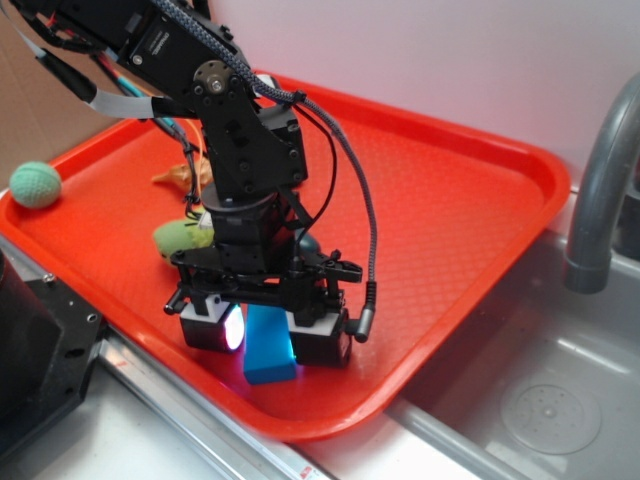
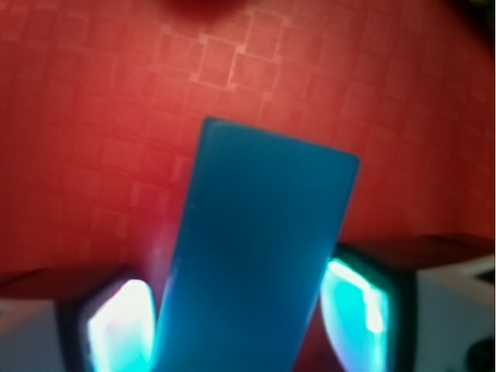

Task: Grab the blue block.

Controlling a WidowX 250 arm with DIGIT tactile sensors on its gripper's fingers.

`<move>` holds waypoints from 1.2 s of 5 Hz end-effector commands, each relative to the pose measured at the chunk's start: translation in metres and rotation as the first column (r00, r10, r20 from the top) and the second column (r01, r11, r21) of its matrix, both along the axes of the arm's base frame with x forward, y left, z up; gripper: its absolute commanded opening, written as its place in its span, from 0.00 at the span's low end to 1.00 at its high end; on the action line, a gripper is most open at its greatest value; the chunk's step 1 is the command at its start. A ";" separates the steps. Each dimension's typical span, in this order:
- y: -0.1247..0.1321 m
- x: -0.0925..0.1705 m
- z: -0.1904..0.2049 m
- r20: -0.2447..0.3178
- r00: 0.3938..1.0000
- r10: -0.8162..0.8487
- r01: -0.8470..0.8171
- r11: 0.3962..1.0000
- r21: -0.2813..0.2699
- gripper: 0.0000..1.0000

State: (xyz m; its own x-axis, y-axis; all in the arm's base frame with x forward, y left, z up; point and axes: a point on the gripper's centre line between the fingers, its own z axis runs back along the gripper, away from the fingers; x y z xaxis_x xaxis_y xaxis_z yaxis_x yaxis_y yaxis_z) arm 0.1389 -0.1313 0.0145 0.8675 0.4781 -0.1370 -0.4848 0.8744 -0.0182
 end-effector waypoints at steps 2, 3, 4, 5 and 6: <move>0.086 0.014 0.124 0.052 0.959 -0.279 0.259 0.936 0.238 0.00; 0.112 0.024 0.155 0.092 0.942 -0.322 0.290 0.923 0.254 0.00; 0.135 0.028 0.168 0.205 0.883 -0.422 0.365 0.893 0.264 0.00; 0.144 0.021 0.168 0.188 0.912 -0.365 0.314 0.915 0.255 0.00; 0.149 0.020 0.164 0.200 0.919 -0.340 0.293 0.927 0.234 0.00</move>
State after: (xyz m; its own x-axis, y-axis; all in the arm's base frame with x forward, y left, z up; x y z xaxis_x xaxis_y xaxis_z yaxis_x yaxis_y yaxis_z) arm 0.1521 0.0166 0.1735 0.9756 0.1742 0.1339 -0.1873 0.9780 0.0924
